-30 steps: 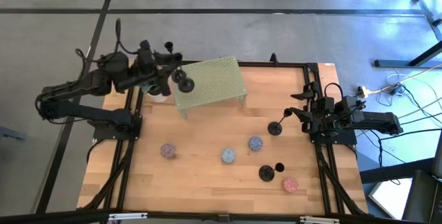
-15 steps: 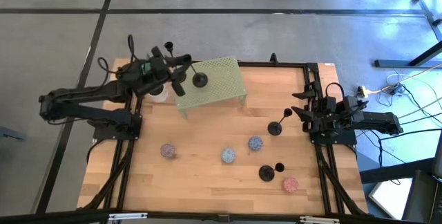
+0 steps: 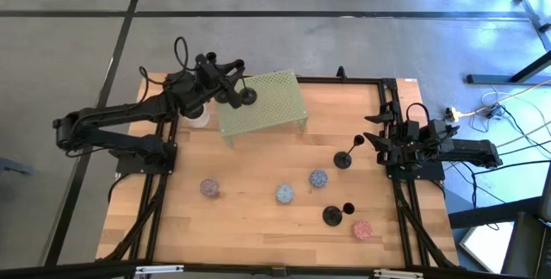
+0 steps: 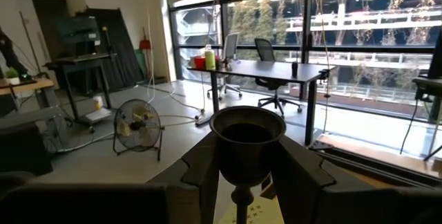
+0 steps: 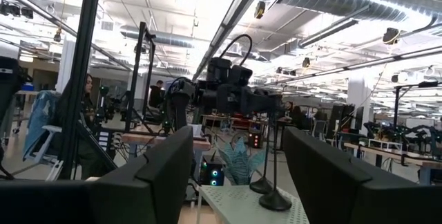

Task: Pick & Place candle stick holders
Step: Put the black candle holder on the shelf

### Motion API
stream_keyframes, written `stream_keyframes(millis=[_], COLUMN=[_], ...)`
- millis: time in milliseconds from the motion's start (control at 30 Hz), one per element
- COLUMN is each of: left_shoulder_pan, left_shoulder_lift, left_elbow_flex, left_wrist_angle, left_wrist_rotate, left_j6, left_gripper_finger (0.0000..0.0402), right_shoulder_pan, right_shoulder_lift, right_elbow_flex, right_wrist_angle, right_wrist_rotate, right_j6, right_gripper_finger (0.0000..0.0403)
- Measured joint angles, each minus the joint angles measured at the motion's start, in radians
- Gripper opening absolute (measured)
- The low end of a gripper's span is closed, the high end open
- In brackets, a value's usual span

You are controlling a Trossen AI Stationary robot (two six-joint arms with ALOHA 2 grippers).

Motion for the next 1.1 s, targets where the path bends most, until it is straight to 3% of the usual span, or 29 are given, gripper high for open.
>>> stream_keyframes(millis=[233, 1100], left_shoulder_pan=[0.000, 0.000], left_shoulder_lift=[-0.001, 0.000], left_elbow_flex=[0.000, 0.000], left_wrist_angle=[0.058, 0.026], left_wrist_rotate=[-0.004, -0.046], left_j6=[0.036, 0.064], left_gripper_finger=[0.0107, 0.0122], right_shoulder_pan=[0.000, 0.000], right_shoulder_lift=[0.000, 0.000], right_elbow_flex=[0.000, 0.000], right_wrist_angle=[-0.001, -0.001], right_wrist_rotate=[0.000, -0.001], right_j6=[-0.001, -0.002], right_gripper_finger=[0.0232, 0.0232])
